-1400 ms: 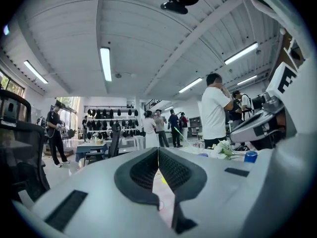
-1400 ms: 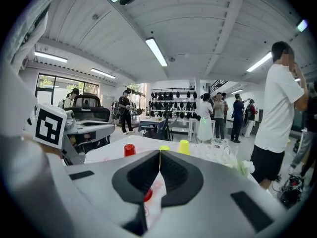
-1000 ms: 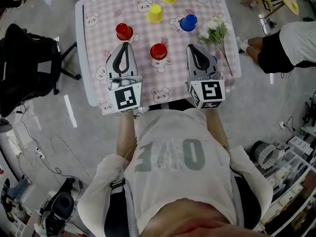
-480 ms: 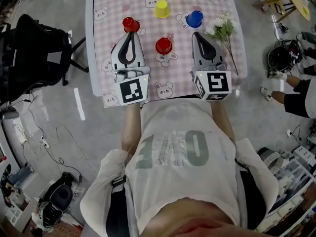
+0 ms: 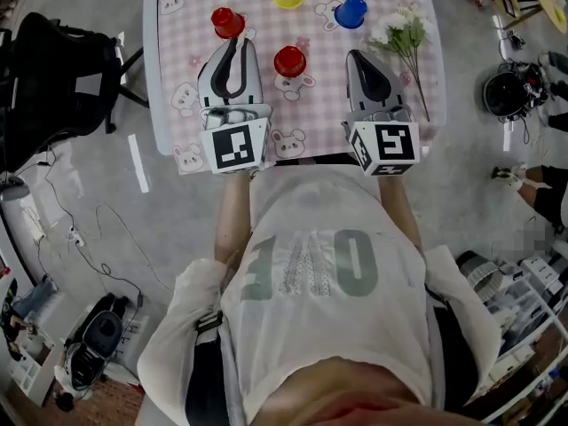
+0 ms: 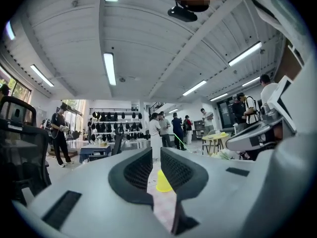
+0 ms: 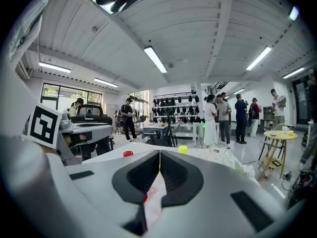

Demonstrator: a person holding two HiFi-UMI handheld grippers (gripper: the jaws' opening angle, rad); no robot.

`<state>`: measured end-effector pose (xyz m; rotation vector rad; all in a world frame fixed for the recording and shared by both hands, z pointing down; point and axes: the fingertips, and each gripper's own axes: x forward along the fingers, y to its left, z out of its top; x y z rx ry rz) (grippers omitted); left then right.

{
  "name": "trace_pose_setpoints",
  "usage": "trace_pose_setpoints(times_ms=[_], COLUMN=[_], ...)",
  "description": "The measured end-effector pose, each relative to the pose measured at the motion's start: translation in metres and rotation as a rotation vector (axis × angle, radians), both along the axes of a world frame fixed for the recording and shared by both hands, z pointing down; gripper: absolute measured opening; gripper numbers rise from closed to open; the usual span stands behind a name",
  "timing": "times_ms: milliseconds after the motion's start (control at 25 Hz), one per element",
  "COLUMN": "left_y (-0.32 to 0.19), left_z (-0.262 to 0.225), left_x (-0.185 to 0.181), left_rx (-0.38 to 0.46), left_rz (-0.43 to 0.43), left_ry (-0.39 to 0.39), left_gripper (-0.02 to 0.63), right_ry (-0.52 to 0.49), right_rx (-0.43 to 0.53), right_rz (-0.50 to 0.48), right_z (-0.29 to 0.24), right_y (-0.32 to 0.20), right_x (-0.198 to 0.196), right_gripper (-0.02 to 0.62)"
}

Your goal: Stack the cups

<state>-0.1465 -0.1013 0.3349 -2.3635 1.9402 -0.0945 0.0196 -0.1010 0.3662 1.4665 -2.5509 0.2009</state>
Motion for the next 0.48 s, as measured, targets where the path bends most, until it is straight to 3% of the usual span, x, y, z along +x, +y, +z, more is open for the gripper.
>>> trace_pose_setpoints(times_ms=[160,240,480], left_y=[-0.003,-0.004,-0.006], left_z=[0.021,0.034,0.07], left_x=[0.017,0.026,0.051], left_rx=[-0.076,-0.121,-0.221], left_rz=[0.069,0.104,0.191], left_ry=[-0.02,0.009,0.036], left_gripper=[0.052,0.16,0.289], right_ry=[-0.004,-0.006,-0.014], right_rx=[-0.015,-0.021,-0.04], right_rz=[0.0,0.007,0.025], right_z=[0.004,0.006,0.012], right_y=[0.005,0.007,0.014], right_x=[0.002,0.005,0.013], right_gripper=[0.029,0.029,0.029])
